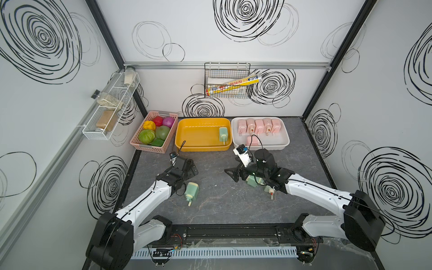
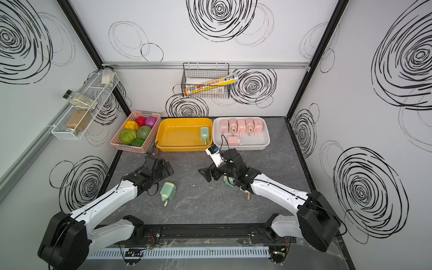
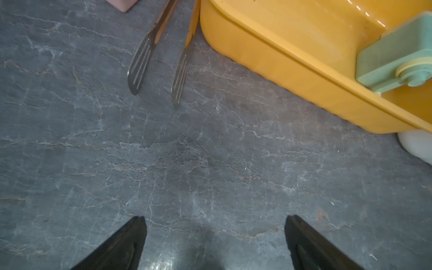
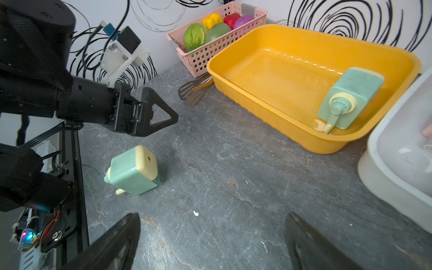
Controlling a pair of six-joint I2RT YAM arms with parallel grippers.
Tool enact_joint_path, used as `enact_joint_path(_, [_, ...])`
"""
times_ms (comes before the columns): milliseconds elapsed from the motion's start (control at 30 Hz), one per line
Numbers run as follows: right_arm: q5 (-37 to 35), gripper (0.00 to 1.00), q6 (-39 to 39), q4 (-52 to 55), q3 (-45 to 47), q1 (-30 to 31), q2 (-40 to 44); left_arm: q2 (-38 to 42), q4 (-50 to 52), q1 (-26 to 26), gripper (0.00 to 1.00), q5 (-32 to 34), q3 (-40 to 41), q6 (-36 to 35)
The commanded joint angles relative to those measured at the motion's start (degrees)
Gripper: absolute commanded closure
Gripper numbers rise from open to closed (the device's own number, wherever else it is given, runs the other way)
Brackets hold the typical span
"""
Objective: Place the pencil sharpeners by color into the storage box
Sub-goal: Pick up the pencil sharpener from the center of the board.
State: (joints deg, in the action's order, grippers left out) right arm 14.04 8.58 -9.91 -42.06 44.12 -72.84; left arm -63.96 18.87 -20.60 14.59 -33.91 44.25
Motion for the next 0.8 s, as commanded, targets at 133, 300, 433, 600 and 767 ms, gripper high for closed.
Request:
enact_joint_path(133, [-1.7, 0.00, 0.8, -3.8, 0.2, 0.2, -0.3, 2.3, -1.1, 0.1, 0.01, -4.9, 2.4, 2.0])
enact_joint_path(300, [-3.5, 0.00, 1.0, -3.5, -0.6, 0.2, -1.4, 3.5, 0.0, -1.1, 0.01, -6.1, 3.0, 3.9])
enact_joint_path(433, [-5.3, 0.00, 1.2, -3.8, -0.7, 0.2, -1.6, 5.1, 0.3, -3.0, 0.01, -6.3, 4.8, 7.3])
enact_joint_path(600, [-6.0, 0.00, 1.3, -3.8, -1.0, 0.2, -2.4, 7.0, 1.3, -5.0, 0.01, -5.6, 6.1, 12.2])
enact_joint_path(767, [-5.6, 0.00, 1.6, -3.5, -1.6, 0.2, -3.2, 8.3, 3.5, -8.2, 0.01, -3.1, 6.7, 17.2])
